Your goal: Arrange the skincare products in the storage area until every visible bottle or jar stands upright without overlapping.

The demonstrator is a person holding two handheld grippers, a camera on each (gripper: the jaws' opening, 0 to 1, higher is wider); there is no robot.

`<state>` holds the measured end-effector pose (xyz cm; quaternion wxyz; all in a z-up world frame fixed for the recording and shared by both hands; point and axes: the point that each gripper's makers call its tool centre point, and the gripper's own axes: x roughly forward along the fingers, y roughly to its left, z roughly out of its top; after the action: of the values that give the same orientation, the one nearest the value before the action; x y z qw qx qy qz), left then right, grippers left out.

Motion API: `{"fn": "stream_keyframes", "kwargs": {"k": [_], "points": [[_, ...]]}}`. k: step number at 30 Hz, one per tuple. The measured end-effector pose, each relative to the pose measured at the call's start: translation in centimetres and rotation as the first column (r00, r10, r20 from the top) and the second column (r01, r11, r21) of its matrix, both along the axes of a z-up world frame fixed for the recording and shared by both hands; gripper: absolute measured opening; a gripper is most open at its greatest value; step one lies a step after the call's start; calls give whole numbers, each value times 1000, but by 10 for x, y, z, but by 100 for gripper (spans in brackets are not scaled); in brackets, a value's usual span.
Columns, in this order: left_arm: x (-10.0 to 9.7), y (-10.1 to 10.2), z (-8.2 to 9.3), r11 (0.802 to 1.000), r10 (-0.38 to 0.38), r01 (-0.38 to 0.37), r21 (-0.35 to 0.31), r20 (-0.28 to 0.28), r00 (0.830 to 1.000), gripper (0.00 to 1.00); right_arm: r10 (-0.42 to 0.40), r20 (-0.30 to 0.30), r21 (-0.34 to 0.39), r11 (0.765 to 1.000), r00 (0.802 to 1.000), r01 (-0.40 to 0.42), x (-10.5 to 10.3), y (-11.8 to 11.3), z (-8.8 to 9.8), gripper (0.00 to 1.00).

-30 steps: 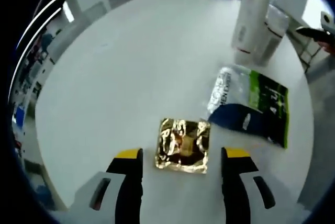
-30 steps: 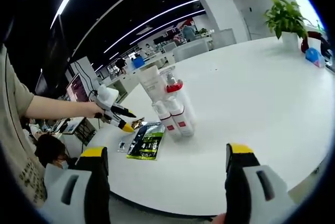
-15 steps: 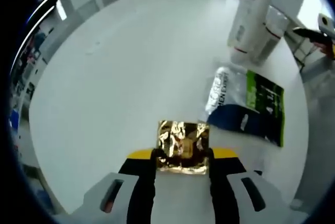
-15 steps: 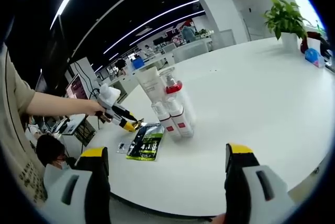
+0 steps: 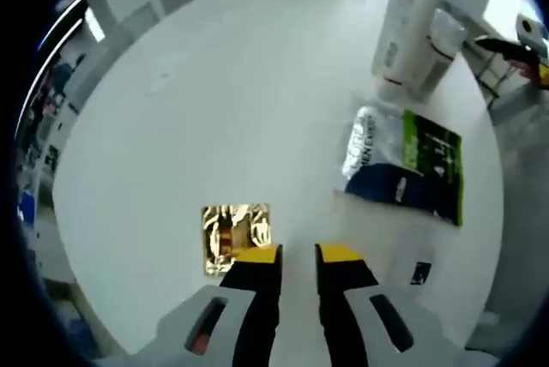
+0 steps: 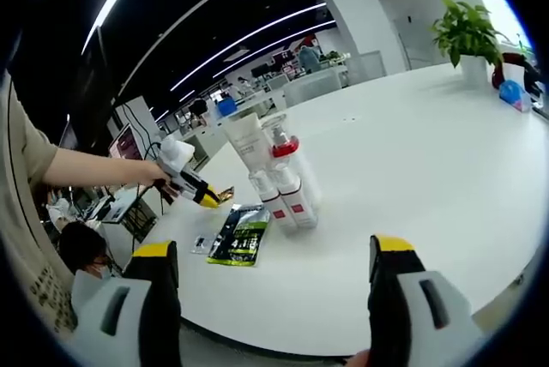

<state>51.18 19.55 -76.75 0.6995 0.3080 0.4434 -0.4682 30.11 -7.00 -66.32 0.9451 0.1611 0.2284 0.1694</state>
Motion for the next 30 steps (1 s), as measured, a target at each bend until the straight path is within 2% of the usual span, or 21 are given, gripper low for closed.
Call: {"fn": "stream_keyframes", "kwargs": {"k": [2, 4, 8, 12, 15, 22, 25, 26, 27, 30], "points": [[1, 2, 0, 1000, -9, 9, 9, 18, 1000, 16, 0, 1, 0, 1000, 1000, 0, 0, 0, 0, 92], [5, 4, 0, 1000, 7, -7, 10, 28, 1000, 24, -1, 0, -1, 1000, 1000, 1, 0, 0, 0, 92], [25, 12, 4, 992, 126, -125, -25, 64, 990, 36, -1, -2, 1, 1000, 1000, 1, 0, 0, 0, 92], [37, 19, 3, 982, 186, -184, -29, 76, 980, 44, -5, -5, 1, 1000, 1000, 5, 0, 0, -1, 92], [45, 25, -4, 974, 227, -227, -10, 70, 971, 44, -8, -9, 3, 1000, 1000, 8, 0, -1, -1, 92], [50, 20, -15, 981, 195, -196, 13, 38, 980, 47, -24, -17, 5, 1000, 1000, 24, 0, -3, -2, 92], [50, 18, -17, 989, 138, -139, 43, 22, 990, 46, -29, -19, 7, 1000, 999, 29, 0, -4, -3, 92], [52, 20, -19, 992, 102, -104, 75, 22, 995, 45, -28, -20, 6, 1000, 999, 28, 0, -4, -3, 92], [50, 18, -19, 992, 106, -106, 64, 10, 994, 45, -28, -21, 6, 1000, 999, 28, 0, -4, -3, 92], [53, 16, -20, 995, 38, -38, 96, -8, 999, 44, -30, -23, 3, 1000, 999, 30, 0, -4, -3, 92]]}}
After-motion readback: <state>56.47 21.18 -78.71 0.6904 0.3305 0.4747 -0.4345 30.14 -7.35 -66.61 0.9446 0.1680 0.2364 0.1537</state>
